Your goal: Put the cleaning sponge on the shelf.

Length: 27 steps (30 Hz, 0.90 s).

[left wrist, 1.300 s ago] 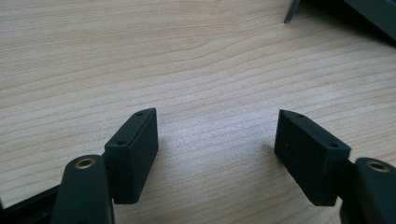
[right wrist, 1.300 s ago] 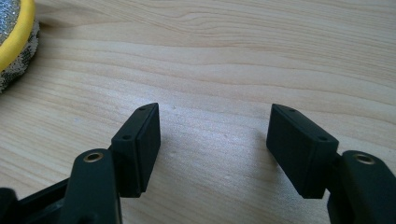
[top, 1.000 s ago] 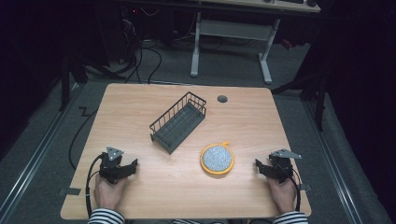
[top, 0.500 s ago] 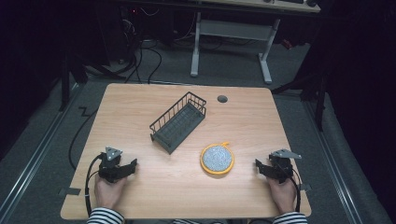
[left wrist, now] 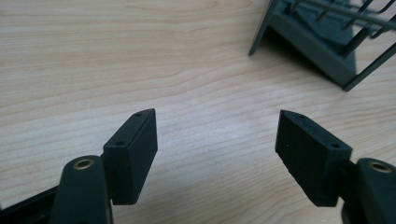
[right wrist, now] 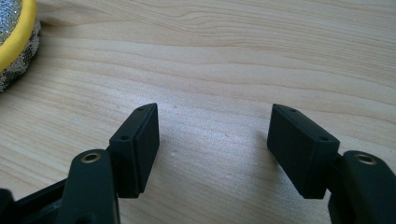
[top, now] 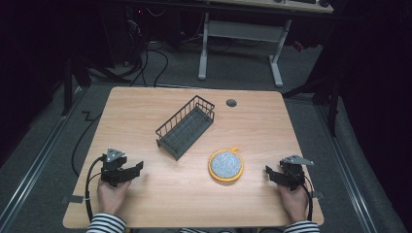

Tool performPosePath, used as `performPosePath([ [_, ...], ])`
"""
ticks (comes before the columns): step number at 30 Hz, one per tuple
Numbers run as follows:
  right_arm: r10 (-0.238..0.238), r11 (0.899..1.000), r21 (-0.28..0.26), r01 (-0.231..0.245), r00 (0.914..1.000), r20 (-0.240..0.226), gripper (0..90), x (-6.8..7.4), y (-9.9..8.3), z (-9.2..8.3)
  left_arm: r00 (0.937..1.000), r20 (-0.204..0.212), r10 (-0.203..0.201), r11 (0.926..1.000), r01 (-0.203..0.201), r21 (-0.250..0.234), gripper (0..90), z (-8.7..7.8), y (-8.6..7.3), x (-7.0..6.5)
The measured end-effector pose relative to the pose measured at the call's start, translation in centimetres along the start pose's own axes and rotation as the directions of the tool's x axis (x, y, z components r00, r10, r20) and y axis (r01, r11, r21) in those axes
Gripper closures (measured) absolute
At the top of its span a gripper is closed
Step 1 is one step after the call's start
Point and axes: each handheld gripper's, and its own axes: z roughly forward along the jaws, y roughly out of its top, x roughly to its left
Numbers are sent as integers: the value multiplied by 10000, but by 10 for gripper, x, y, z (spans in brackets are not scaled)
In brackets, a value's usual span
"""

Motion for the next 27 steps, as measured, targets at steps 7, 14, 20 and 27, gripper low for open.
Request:
performPosePath([
  [7,2,10000,2,-2,10000,-3,344,0,0,0,9993,343,-165,9998,161,129,324,-3,11,0],
  [14,1,10000,0,-1,10000,-3,344,0,0,0,9975,701,-95,9999,98,-41,333,-9,30,-6],
  [20,-14,10000,3,14,10000,-8,342,0,0,0,9964,852,6,9998,10,-186,346,-12,50,-10],
  [27,-4,10000,2,4,10000,-18,342,0,0,0,9953,928,277,9995,-262,-172,394,-12,71,-16],
])
